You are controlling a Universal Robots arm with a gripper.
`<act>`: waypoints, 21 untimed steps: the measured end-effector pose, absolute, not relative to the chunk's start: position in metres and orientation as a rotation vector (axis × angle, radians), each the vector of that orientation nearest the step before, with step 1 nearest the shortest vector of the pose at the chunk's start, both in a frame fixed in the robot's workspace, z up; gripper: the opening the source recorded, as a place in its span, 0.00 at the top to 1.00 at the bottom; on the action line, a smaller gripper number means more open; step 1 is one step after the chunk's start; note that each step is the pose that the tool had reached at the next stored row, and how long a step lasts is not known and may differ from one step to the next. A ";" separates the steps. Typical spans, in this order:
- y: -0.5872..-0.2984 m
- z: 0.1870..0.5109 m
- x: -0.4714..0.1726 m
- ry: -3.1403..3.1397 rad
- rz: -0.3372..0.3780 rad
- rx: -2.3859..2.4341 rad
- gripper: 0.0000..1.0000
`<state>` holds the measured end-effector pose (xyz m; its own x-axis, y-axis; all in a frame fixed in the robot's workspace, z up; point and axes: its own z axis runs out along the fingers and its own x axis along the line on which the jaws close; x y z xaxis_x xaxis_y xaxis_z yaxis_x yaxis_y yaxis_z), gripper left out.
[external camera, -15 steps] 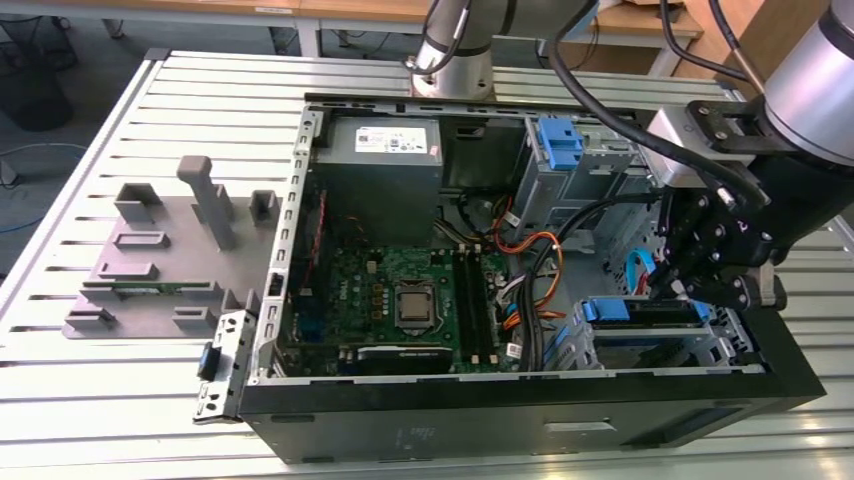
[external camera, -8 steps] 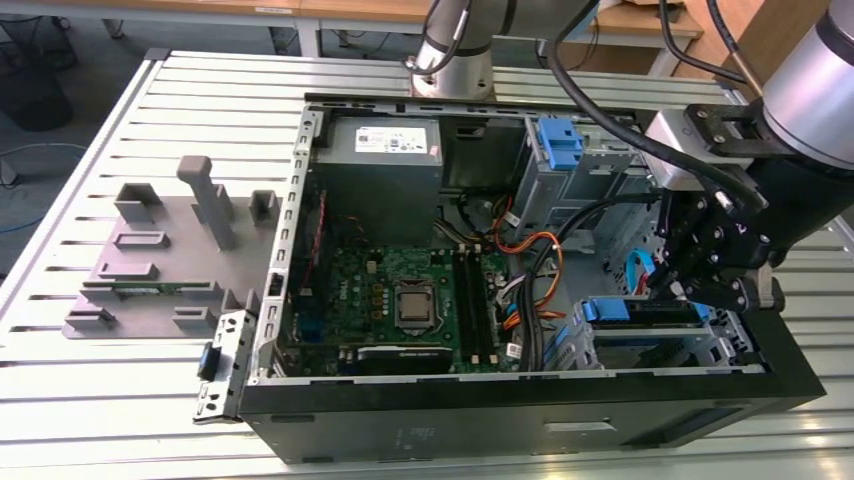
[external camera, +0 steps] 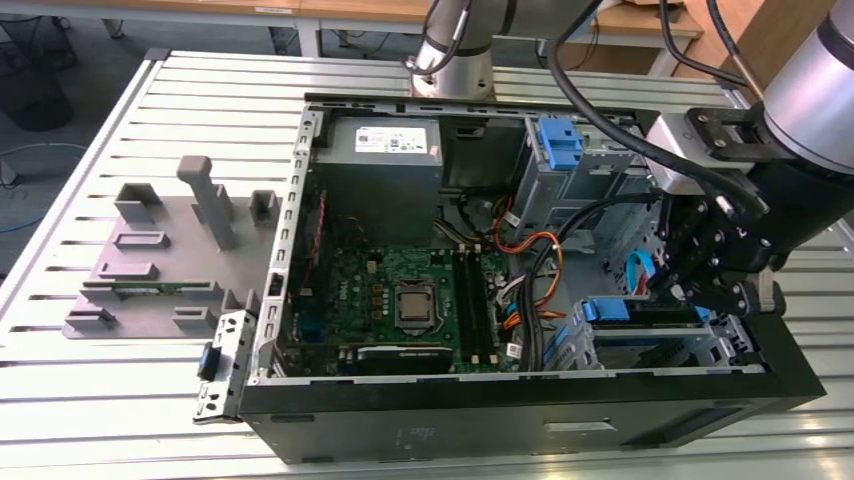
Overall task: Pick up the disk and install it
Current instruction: 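Insert the first disk wire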
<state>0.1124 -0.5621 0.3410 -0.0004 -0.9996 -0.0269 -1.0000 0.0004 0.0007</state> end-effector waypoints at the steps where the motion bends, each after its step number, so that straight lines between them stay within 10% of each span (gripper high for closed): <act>1: -0.563 0.341 0.112 2.209 0.030 -2.208 0.84; 21: -0.564 0.338 0.112 2.206 0.037 -2.205 0.84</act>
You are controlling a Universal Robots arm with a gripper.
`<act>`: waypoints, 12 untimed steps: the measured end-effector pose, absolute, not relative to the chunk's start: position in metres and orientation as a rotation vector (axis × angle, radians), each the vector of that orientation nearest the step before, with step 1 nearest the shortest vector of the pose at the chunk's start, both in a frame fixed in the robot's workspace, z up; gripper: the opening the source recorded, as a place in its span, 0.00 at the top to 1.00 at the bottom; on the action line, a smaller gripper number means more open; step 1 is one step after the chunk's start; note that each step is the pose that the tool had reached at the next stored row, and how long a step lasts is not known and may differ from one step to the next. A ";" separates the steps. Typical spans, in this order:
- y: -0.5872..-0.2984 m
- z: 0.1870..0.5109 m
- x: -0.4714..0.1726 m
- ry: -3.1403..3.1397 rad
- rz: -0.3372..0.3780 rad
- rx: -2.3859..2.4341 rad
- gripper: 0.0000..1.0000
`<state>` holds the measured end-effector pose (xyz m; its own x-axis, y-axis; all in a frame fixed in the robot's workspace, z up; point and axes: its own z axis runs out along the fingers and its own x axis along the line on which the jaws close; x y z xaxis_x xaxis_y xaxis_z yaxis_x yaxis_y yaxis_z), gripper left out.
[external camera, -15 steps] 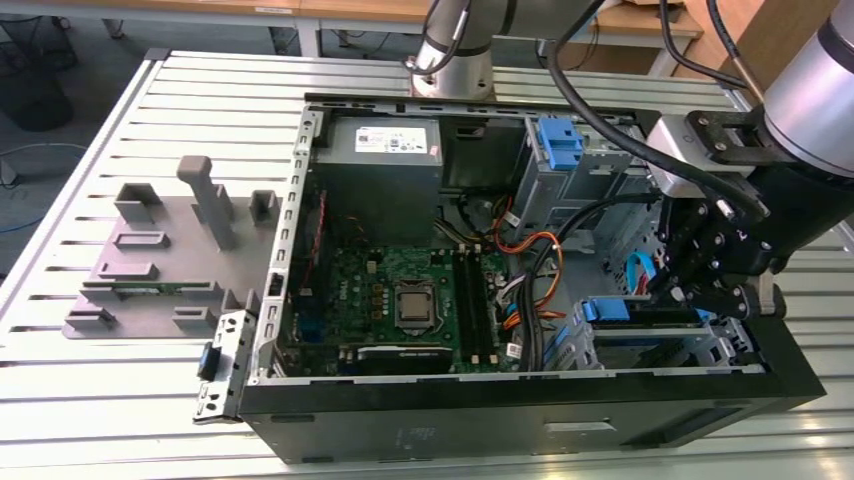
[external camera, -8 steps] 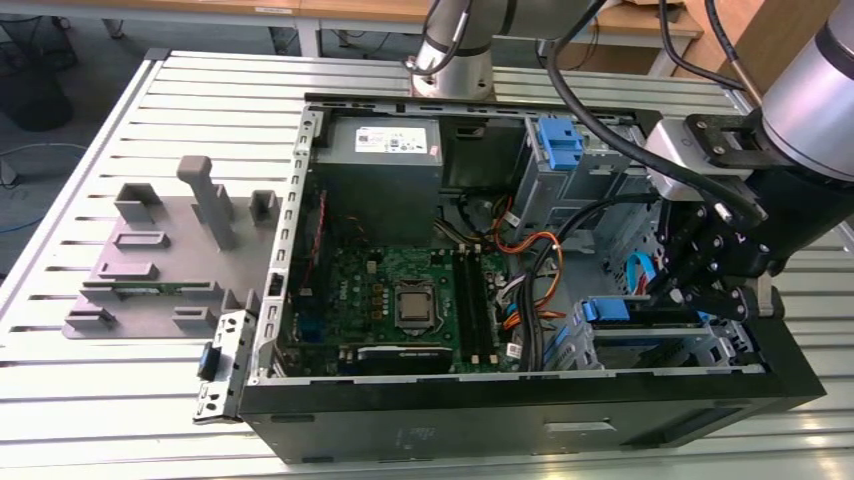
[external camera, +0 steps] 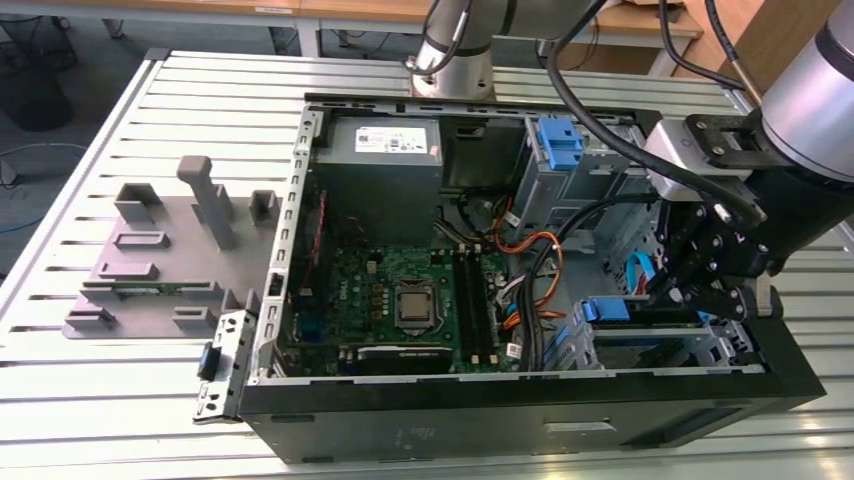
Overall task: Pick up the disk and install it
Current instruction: 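Insert the first disk wire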
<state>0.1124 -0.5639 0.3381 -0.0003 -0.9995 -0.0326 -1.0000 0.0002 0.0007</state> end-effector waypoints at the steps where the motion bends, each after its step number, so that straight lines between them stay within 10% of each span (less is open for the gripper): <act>1: -0.564 0.338 0.112 2.206 0.037 -2.205 0.84; 12: -0.564 0.336 0.112 2.206 0.037 -2.205 0.84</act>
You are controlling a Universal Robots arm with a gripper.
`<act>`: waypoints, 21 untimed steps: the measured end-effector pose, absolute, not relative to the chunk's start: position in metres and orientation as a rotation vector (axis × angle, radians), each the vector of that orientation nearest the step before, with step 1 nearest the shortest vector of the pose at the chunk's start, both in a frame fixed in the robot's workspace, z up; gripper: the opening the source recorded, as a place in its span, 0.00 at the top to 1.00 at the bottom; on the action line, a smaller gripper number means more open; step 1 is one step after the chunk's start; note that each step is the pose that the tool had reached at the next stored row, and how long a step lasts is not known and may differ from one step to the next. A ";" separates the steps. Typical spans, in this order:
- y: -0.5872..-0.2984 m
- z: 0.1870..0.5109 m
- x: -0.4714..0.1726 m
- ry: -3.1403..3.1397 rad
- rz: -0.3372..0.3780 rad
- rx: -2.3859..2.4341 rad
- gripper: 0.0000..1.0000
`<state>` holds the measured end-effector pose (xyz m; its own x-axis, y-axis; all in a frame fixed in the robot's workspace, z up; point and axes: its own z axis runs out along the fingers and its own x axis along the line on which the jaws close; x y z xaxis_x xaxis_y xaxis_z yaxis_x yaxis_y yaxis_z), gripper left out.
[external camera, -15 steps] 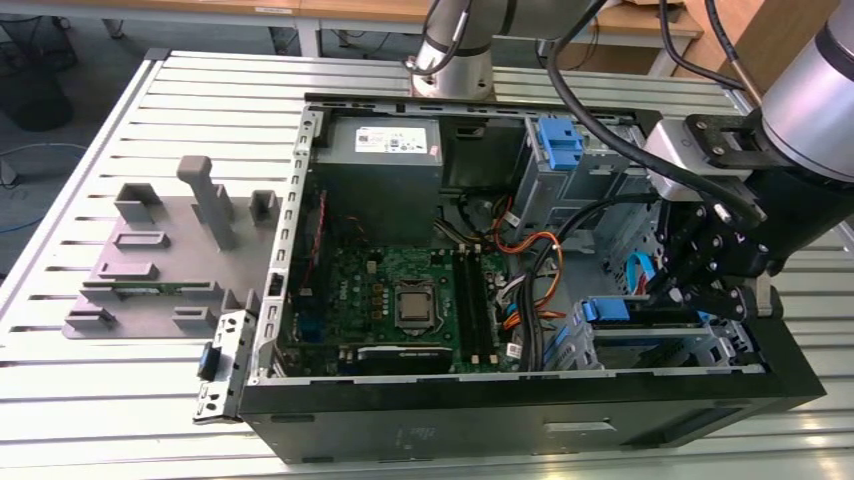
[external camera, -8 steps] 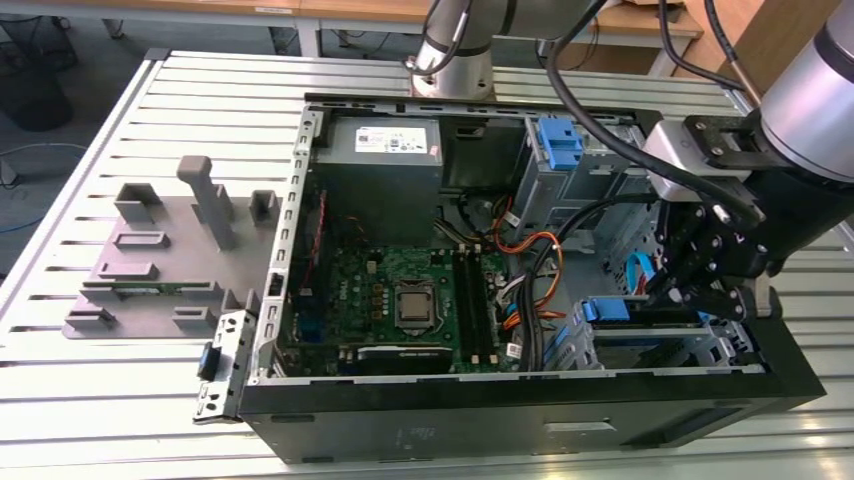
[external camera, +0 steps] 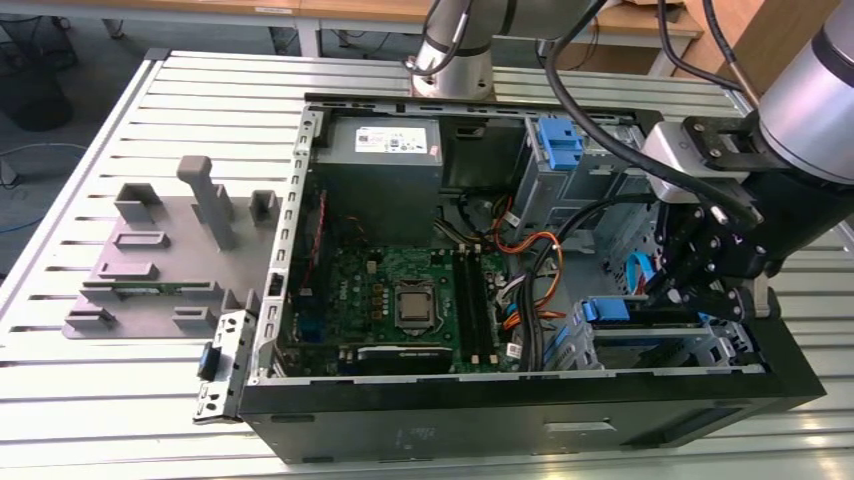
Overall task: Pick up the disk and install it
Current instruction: 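Insert the first disk wire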
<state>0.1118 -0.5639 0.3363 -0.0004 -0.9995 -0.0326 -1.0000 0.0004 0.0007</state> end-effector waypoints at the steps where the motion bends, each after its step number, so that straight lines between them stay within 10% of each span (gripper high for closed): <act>1: -0.564 0.336 0.112 2.206 0.037 -2.205 0.84; 21: -0.564 0.339 0.111 2.204 0.041 -2.203 0.84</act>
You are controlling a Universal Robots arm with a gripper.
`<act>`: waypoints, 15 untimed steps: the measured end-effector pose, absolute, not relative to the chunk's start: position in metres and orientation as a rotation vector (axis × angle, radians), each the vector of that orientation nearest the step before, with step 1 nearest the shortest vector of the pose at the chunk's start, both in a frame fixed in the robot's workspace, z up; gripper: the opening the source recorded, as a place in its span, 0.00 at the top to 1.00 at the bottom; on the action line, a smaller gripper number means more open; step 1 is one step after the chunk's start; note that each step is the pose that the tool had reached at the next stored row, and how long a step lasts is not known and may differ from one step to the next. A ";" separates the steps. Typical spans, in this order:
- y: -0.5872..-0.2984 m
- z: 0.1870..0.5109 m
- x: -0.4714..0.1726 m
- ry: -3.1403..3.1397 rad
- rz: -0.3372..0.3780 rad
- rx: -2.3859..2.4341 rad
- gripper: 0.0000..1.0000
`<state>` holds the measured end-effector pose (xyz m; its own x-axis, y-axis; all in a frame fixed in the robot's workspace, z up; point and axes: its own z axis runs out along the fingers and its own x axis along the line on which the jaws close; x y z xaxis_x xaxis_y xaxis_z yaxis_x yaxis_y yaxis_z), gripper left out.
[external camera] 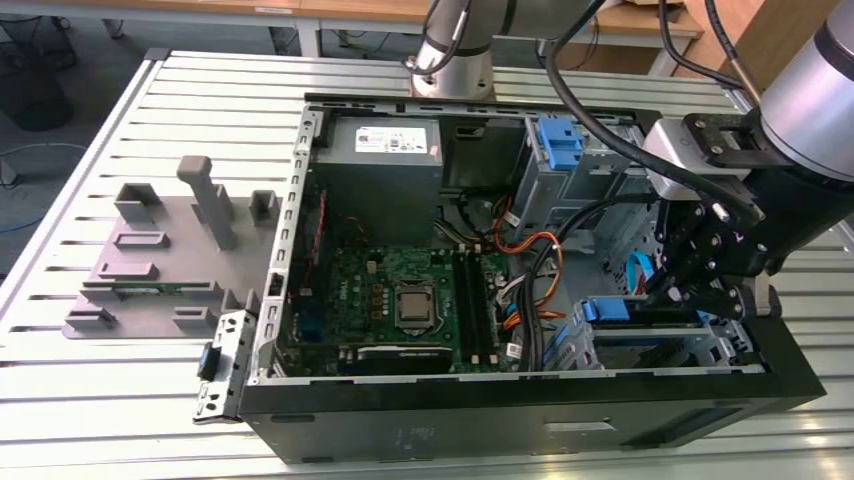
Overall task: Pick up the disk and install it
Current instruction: 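Insert the first disk wire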
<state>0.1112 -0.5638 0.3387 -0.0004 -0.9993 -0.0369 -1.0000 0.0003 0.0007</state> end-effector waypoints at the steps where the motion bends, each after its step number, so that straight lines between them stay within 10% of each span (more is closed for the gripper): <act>1: -0.564 0.339 0.111 2.203 0.042 -2.203 0.84; 15: -0.564 0.335 0.111 2.203 0.042 -2.202 0.84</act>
